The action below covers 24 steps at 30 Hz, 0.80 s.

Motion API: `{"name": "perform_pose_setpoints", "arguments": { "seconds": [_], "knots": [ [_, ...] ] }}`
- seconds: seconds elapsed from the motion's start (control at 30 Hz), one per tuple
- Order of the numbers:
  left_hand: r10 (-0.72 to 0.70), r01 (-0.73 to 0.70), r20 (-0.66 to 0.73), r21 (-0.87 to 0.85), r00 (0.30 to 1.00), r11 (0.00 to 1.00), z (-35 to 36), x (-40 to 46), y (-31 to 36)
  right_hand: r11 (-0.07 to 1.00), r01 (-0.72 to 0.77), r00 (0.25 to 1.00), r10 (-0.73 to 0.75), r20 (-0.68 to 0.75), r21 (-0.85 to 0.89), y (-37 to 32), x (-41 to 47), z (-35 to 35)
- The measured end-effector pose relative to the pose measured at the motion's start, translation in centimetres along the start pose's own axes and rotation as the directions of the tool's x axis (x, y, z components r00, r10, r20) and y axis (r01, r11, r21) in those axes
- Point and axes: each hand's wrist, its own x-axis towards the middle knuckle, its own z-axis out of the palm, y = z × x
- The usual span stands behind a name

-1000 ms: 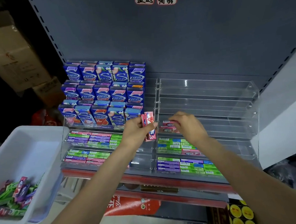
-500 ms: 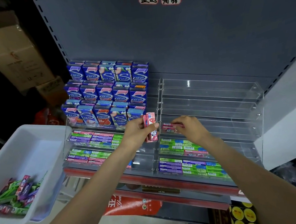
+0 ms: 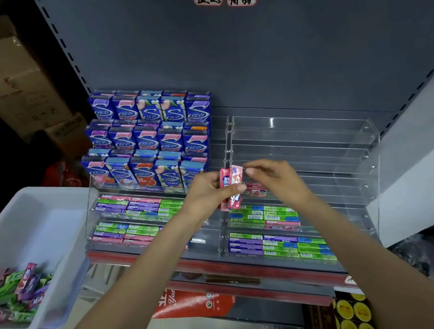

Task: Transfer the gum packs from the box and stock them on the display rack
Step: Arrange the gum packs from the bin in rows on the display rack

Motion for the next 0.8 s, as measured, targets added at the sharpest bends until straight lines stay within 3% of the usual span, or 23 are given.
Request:
{"name": "perform_pose_setpoints", "arguments": {
  "seconds": [0.07,0.13,0.27,0.5,0.8],
  "knots": [
    [0.03,-0.031,0.026,0.04,0.999,0.999,0.5,0.1,0.1,0.985,-0.049,0.997,0.038,0.068,0.168,-0.9,-0.3,-0.1],
    [0.036,-0.037,0.008,0.052,0.999,0.998,0.9,0.3,0.3,0.967,-0.07,0.997,0.06,0.049,0.246,-1.3,-0.4,-0.3],
    [0.012,-0.01,0.028,-0.085,1.0,0.996,0.6,0.4,0.7,0.903,-0.111,0.991,0.13,-0.017,0.414,-0.9,-0.6,-1.5],
    [0.133,-0.133,-0.037,-0.007,0.99,0.991,1.5,1.2,1.5,0.968,-0.065,0.998,0.062,0.02,0.242,-0.8,-0.6,-1.4],
    [0.169,-0.167,-0.051,0.037,0.984,0.985,2.0,2.4,0.7,0.983,-0.07,0.996,0.058,0.073,0.17,-0.3,-1.4,-2.4]
  ]
}}
